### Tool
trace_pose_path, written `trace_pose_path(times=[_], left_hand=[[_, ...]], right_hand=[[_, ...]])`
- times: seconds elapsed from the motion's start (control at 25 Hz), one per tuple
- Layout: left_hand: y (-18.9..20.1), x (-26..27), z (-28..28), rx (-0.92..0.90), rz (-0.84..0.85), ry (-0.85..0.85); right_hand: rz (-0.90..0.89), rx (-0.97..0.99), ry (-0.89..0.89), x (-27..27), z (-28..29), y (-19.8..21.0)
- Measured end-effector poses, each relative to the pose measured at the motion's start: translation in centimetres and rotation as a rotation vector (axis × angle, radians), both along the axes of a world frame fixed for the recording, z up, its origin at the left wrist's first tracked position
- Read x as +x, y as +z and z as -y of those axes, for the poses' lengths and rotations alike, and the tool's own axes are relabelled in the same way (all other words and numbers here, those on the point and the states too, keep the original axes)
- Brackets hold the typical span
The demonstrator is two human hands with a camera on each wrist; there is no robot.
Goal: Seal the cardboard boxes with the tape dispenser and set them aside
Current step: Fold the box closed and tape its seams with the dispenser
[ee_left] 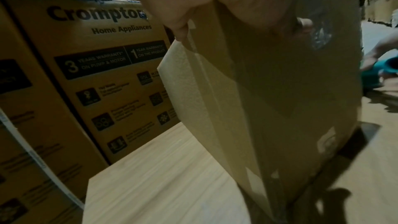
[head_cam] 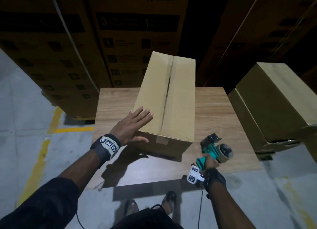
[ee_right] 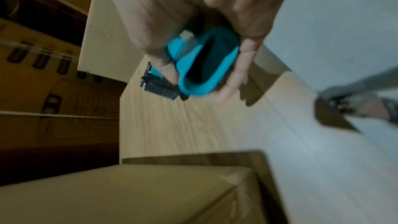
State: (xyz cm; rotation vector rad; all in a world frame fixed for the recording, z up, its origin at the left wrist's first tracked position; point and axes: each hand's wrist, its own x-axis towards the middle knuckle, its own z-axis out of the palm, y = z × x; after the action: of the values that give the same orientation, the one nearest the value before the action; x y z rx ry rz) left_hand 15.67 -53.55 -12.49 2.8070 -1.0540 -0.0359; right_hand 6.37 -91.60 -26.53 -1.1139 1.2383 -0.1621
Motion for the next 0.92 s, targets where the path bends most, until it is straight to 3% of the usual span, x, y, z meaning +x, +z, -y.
trace_pose_path(times=[0.08, 0.24, 0.32, 0.44, 0.56, 0.64, 0.72, 0.8, 0.92], left_hand=[[0.3, 1.6, -0.6, 0.04, -0.044, -0.017], [1.4, 3.6, -0.5, 0.053, -0.074, -0.03], [2.2, 3.1, 0.5, -0.077, -0.118, 0.056], [3.6, 1.0, 2.7, -0.404, -0.227, 0.23], [6.7, -1.0, 4.6, -0.577, -0.557, 0.26], [8.9, -2.0, 5.5, -0.701, -0.835, 0.281], [10.4, -3.0, 6.1, -0.976, -1.073, 0.355], [11.3, -4.1, 6.4, -1.255, -1.251, 0.444], [11.6, -5.7, 6.5, -1.433, -1.399, 0.51]], right_hand=[[0.089, 0.038, -0.071, 0.4, 0.4, 1.7], [0.253, 0.214, 0.066, -0.9, 2.6, 5.4], [0.441, 0.196, 0.099, -1.7, 2.0, 10.7], [0.595, 0.081, 0.314, -1.9, 0.9, 17.9], [0.575, -0.283, 0.59, -2.8, -0.1, 22.7], [0.617, -0.622, 0.805, -3.5, -1.1, 23.7], [0.712, -0.912, 0.971, -4.2, -2.5, 23.6], [0.777, -1.089, 1.042, -4.5, -3.8, 22.7], [0.802, -1.179, 1.113, -4.7, -5.5, 21.4]])
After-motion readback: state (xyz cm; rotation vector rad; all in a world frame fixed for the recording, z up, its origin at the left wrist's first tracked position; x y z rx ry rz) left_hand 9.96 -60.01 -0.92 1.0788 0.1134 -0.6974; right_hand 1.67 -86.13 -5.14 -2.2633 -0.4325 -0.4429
